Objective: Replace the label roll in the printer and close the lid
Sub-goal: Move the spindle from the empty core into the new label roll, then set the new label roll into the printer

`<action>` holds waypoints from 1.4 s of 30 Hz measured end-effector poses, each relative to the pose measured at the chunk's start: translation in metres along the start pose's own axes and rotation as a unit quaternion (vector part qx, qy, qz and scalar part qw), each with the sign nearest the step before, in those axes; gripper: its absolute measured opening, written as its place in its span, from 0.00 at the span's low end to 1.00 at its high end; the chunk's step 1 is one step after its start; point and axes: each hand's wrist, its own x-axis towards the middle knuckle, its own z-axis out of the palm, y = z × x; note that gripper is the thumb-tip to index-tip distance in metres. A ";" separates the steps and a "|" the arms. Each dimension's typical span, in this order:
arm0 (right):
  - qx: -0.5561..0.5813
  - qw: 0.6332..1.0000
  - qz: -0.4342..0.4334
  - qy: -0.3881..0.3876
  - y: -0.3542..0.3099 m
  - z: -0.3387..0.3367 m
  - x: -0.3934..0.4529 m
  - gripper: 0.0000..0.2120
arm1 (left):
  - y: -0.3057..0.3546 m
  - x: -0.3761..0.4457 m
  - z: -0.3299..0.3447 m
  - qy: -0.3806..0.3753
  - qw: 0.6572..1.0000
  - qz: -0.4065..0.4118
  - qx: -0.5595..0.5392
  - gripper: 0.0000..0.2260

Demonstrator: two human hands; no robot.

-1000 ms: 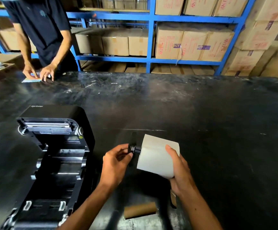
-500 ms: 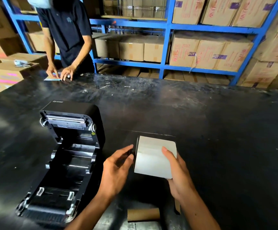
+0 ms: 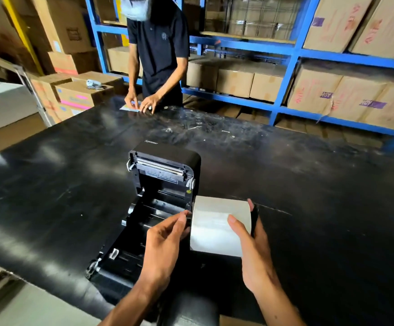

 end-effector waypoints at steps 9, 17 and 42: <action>-0.081 0.995 -0.066 0.003 0.004 0.070 -0.016 0.43 | 0.014 0.006 -0.051 -0.097 0.995 0.014 -0.004 0.12; -0.273 0.957 -0.101 0.012 -0.003 0.107 -0.035 0.47 | 0.012 0.034 -0.085 -0.143 0.987 -0.057 -0.049 0.19; -0.202 0.975 -0.049 0.076 0.004 0.138 -0.041 0.19 | 0.030 0.068 -0.114 -0.165 0.974 -0.104 -0.117 0.17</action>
